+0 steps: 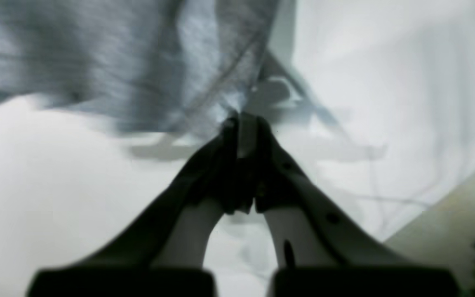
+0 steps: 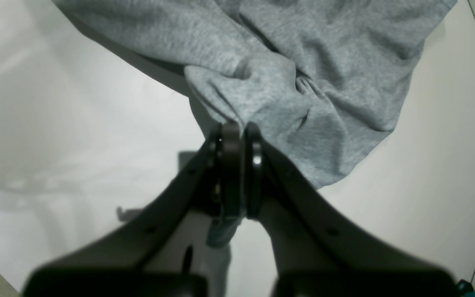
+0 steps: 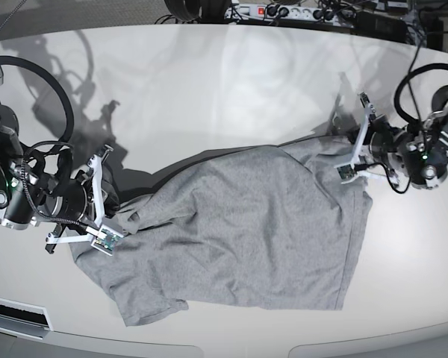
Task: Layout the t-shirt on the table in an organized manner, then fold the t-shirt properly
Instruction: 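Stretch the shirt between both grippers and lay it flat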
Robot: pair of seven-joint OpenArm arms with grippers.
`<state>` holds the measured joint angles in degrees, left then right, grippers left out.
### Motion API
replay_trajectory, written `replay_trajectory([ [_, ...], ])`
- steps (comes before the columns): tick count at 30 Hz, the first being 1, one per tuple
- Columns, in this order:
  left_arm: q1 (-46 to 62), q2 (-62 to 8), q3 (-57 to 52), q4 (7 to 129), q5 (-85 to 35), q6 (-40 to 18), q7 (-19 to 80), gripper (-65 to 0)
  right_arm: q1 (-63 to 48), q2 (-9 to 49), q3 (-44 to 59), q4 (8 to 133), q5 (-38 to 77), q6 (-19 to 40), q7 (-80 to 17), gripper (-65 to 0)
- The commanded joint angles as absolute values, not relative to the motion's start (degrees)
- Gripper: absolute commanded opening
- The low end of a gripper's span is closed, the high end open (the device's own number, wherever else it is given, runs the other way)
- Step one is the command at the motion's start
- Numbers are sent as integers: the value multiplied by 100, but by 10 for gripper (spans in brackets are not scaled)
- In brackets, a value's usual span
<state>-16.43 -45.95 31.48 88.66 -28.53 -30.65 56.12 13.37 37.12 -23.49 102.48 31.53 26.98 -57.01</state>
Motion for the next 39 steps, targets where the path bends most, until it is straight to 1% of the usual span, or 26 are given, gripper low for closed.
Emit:
replay_trajectory([
  [1,-1780,-4823,3094,9185,-2930,-3089,5579,-650,1479,3795,-2283,10324,3148,2683,-5601,-650],
  [4,-1782,-5301,3094,9845,-2923,-3081,5577,-650,1479,3795,-2283,10324,3155,2729,-5640,-650],
  [5,-1782,-5470,3094,10012,-2923,-3081,5577,-650,1479,3795,-2283,10324,3162,2917,-5645,-650],
  [7,-1782,-5802,3094,10267,-2921,-3081,5551,-650,1479,3798,-2283,10324,3175,3614,-5645,-650],
  [8,-1782,-5975,3094,10372,-2921,-3081,5531,-650,1483,3809,-2283,10324,3170,3800,-5645,-650],
  [9,-1785,-6141,3094,10462,-2919,-3081,5509,-650,1494,3835,-2283,10326,3173,3865,-5645,-650],
  [11,-1798,-6486,3094,10582,-2923,-2971,5428,-650,1520,3951,-2283,10348,3173,3846,-5642,-650],
  [13,-1796,-6803,3094,10617,-2915,-2532,5207,-650,1546,4097,-2283,10390,3173,3728,-5640,-650],
  [15,-1798,-6997,3094,10619,-2711,-2475,5179,-650,1555,4235,-2281,10449,3177,3699,-5653,-650],
  [17,-1796,-7148,3094,10619,-2550,-2477,5105,-650,1540,4375,-2283,10567,3267,3872,-5747,-650],
  [18,-1798,-7218,3094,10630,-2528,-2477,5081,-650,1538,4453,-2283,10641,3415,3988,-5846,-650],
  [22,-1800,-7531,3094,10812,-2252,-2462,5076,-650,1520,4805,-2283,10906,4237,4000,-6344,-650],
  [26,-1815,-7909,3094,10956,-1822,-2272,4866,-650,1522,5054,-2283,10982,4840,4000,-6661,-650],
  [29,-1865,-8136,3094,10947,-1337,-2001,4746,-650,1522,5231,-2283,10989,5277,4000,-6989,-650],
  [31,-1964,-8272,3094,10947,-1291,-1962,4737,-650,1525,5363,-2283,10991,5658,4000,-7234,-650],
  [34,-2110,-8438,3094,10949,-1415,-2051,4659,-650,1525,5533,-2283,11045,6230,4000,-7561,-650],
  [36,-2130,-8525,3094,10951,-1782,-2512,4650,-650,1522,5607,-2283,11238,6466,4000,-7752,-650],
  [39,-2064,-8558,3094,10951,-2788,-3214,4825,-650,1520,5725,-2283,11445,6842,4000,-7861,-650],
])
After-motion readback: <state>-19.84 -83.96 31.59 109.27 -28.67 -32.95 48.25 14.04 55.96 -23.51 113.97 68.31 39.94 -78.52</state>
